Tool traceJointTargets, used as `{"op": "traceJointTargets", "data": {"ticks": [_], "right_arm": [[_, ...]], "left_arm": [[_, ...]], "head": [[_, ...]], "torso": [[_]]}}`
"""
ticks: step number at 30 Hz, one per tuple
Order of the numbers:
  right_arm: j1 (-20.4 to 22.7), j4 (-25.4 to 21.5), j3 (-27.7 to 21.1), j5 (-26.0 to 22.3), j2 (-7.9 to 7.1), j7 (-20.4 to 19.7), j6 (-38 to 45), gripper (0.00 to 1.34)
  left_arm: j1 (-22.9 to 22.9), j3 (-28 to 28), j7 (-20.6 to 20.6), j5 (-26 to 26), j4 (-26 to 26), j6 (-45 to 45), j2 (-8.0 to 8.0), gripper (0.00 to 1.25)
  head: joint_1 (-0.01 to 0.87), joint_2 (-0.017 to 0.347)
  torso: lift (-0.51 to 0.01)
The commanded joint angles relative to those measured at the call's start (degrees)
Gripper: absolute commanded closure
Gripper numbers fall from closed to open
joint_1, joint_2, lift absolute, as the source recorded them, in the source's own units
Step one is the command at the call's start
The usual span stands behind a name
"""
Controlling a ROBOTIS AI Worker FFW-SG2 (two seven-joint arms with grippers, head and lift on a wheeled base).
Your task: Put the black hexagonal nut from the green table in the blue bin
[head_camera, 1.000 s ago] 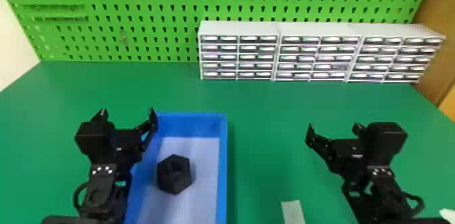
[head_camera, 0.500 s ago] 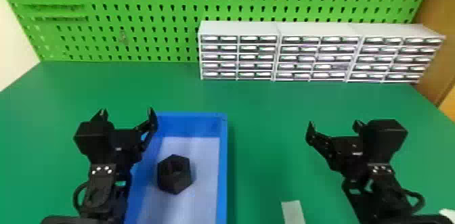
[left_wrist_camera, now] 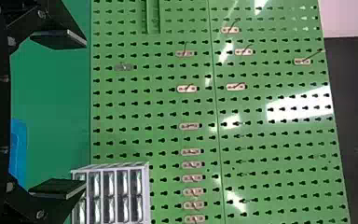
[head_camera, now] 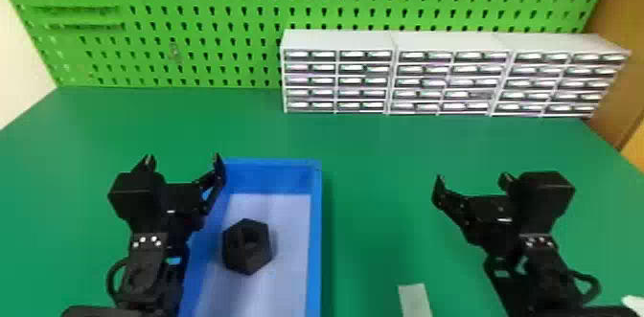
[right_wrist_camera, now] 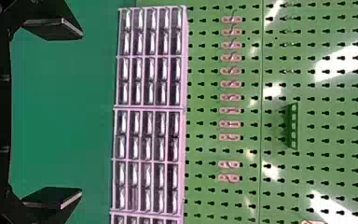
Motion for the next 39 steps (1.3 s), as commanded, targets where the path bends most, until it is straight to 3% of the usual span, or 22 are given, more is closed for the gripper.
{"op": "traceJointTargets", "data": {"ticks": [1,39], "right_arm": [[0.15,0.0,0.0,-0.06,0.0,0.07,0.16,0.12],[0.07,-0.18,-0.35,-0.67,-0.26,0.07,1.04,0.12]], "left_arm": [[0.16,0.0,0.0,0.0,0.18,0.0,-0.03,0.22],[-0.11,-0.26,0.0,0.44,0.27,0.0,-0.03,0.22]], "head": [[0.657,0.057],[0.657,0.057]], "torso": [[-0.095],[-0.095]]}}
